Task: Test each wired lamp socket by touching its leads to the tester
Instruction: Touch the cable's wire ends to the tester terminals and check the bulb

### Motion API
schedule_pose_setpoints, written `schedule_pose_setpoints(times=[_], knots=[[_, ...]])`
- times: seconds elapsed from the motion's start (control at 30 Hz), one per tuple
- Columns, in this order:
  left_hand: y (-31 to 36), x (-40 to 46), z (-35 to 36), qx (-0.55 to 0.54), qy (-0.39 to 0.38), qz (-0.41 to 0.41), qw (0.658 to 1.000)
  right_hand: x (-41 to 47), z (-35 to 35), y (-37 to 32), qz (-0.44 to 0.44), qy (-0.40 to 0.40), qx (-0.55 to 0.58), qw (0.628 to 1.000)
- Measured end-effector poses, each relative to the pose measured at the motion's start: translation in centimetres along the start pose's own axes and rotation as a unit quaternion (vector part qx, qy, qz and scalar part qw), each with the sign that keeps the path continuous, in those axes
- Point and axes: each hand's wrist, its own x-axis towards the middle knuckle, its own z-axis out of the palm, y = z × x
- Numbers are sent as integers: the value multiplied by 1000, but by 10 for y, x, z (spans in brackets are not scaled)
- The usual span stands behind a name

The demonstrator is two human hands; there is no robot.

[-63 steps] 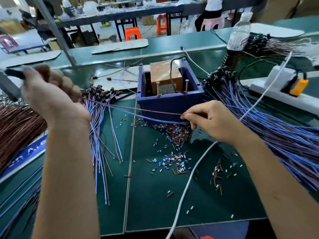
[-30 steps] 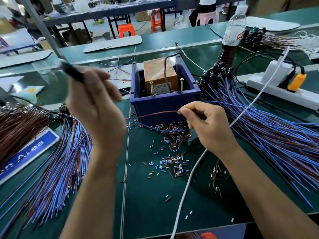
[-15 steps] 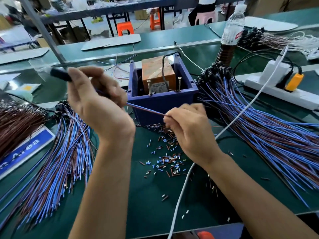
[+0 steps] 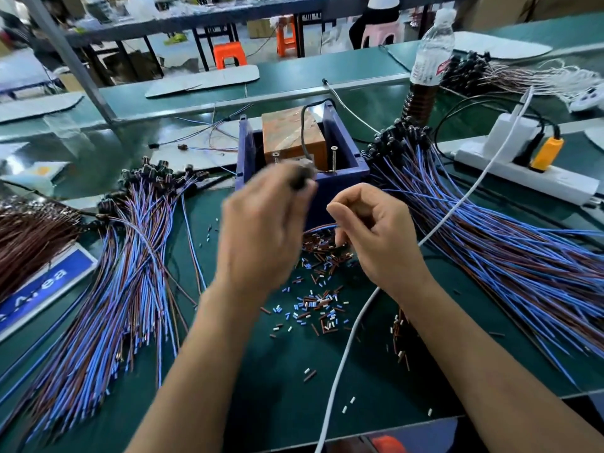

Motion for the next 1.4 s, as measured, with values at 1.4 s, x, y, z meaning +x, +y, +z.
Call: schedule_pose_setpoints(times=[1.4], knots=[[-16, -34, 14, -183, -58, -238, 952, 2, -6, 15, 126, 82, 86, 985]])
